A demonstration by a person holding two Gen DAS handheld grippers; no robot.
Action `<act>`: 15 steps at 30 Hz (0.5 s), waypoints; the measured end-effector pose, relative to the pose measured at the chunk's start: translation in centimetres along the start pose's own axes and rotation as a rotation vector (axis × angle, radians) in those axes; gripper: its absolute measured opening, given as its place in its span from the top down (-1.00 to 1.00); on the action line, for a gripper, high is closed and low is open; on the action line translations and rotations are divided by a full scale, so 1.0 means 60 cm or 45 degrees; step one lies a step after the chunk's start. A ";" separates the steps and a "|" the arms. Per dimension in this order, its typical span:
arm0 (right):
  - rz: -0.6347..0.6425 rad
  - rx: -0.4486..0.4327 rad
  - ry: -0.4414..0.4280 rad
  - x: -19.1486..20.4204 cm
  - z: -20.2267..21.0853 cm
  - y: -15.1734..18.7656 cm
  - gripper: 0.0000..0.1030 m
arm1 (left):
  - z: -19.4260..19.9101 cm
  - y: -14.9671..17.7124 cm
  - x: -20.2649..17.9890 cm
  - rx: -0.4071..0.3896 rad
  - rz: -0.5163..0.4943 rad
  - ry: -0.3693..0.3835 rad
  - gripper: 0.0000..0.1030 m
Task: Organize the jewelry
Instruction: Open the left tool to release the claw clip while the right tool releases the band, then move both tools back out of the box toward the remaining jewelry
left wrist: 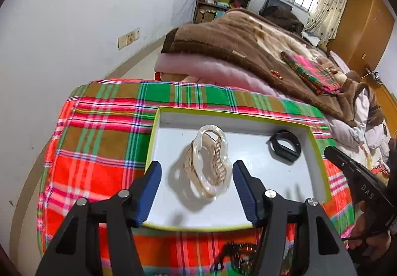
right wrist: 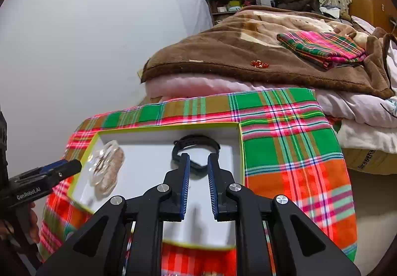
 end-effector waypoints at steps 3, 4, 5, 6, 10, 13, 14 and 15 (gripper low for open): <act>0.028 -0.015 -0.010 0.005 0.022 0.012 0.63 | 0.026 0.014 0.007 -0.019 0.014 0.015 -0.23; 0.040 -0.025 -0.016 0.008 0.033 0.018 0.53 | 0.033 0.018 0.011 -0.025 0.019 0.015 -0.24; 0.047 -0.030 -0.020 0.008 0.040 0.023 0.43 | 0.041 0.023 0.015 -0.033 0.030 0.019 -0.24; 0.056 -0.033 -0.027 0.009 0.048 0.029 0.39 | 0.049 0.029 0.019 -0.040 0.044 0.030 -0.24; 0.077 -0.034 -0.026 0.007 0.076 0.060 0.34 | 0.082 0.062 0.041 -0.066 0.101 0.060 -0.29; 0.085 -0.043 -0.008 -0.001 0.095 0.084 0.18 | 0.098 0.086 0.051 -0.078 0.103 0.047 -0.31; 0.088 -0.045 0.000 -0.003 0.099 0.090 0.09 | 0.102 0.093 0.053 -0.077 0.105 0.047 -0.32; 0.089 -0.041 0.006 -0.005 0.102 0.097 0.08 | 0.106 0.101 0.057 -0.080 0.110 0.055 -0.32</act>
Point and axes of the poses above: each gripper's, at about its wrist camera, not at the fingertips, and z roughly against the way its jaws point, x to its left, y to its underside, the point moved 1 cm from there along -z, roughly the way its jaws point, and after that the axes turned 5 degrees about -x, right-handed, at the moved point
